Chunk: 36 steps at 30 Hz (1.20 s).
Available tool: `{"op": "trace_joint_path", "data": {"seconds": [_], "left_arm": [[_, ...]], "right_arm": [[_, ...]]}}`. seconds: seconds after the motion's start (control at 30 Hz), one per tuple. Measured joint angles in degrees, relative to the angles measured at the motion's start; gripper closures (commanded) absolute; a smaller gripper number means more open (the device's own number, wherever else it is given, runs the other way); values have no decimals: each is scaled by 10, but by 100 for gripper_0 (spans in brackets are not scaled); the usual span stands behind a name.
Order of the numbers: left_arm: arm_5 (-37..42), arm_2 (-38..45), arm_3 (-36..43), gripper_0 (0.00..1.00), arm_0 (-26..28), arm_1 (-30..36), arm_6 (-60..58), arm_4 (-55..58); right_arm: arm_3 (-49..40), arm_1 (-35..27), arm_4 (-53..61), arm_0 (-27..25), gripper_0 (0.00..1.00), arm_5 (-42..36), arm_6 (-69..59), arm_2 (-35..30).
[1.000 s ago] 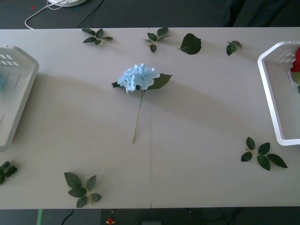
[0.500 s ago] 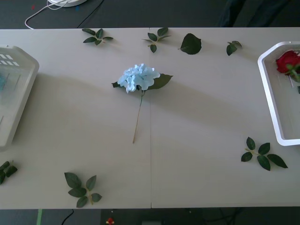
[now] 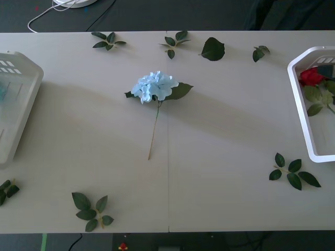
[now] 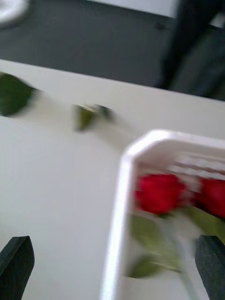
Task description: Place the red flowers into the right box and the blue flowers into the left box. If a person shows an open palm, hand one flower to the person first, then continue sorting.
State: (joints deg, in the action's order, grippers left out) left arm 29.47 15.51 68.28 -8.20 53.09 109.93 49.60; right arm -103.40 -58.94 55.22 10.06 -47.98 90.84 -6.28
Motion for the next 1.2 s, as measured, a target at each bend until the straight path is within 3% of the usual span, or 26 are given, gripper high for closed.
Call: {"op": "trace_joint_path", "data": {"seconds": [0.17,0.23,0.27,0.3,0.33,0.37,0.4,0.67,1.0,1.13,1.2], "left_arm": [[-25,0,-1,100,0,-19,0,-6],[-29,0,-1,95,0,-23,0,-6],[-29,0,-1,74,0,-24,0,-6],[-30,0,-1,29,0,-25,0,-6],[-30,0,-1,13,0,-25,0,-6],[-31,0,-1,13,0,-25,0,-7],[-33,0,-1,0,0,-25,0,-7],[-36,0,-1,0,0,-25,0,-7],[-36,2,-1,0,-5,-25,0,-6],[-29,20,-1,0,-29,-25,0,-6],[13,41,-1,0,-53,-25,0,-6]], "right_arm": [[-96,0,83,-25,0,-27,0,-22],[-130,0,107,-33,0,-49,0,-35],[-147,0,122,-37,0,-57,0,-43],[-163,0,136,-42,0,-65,0,-50],[-179,0,148,-46,0,-74,0,-57],[-197,0,162,-50,0,-84,0,-64],[-211,0,174,-53,0,-93,0,-70],[-291,0,291,-56,0,-164,11,-95],[-288,0,430,-56,0,-221,143,-109],[-285,0,461,-56,0,-222,219,-109],[-283,0,475,-56,0,-223,243,-109]]}}
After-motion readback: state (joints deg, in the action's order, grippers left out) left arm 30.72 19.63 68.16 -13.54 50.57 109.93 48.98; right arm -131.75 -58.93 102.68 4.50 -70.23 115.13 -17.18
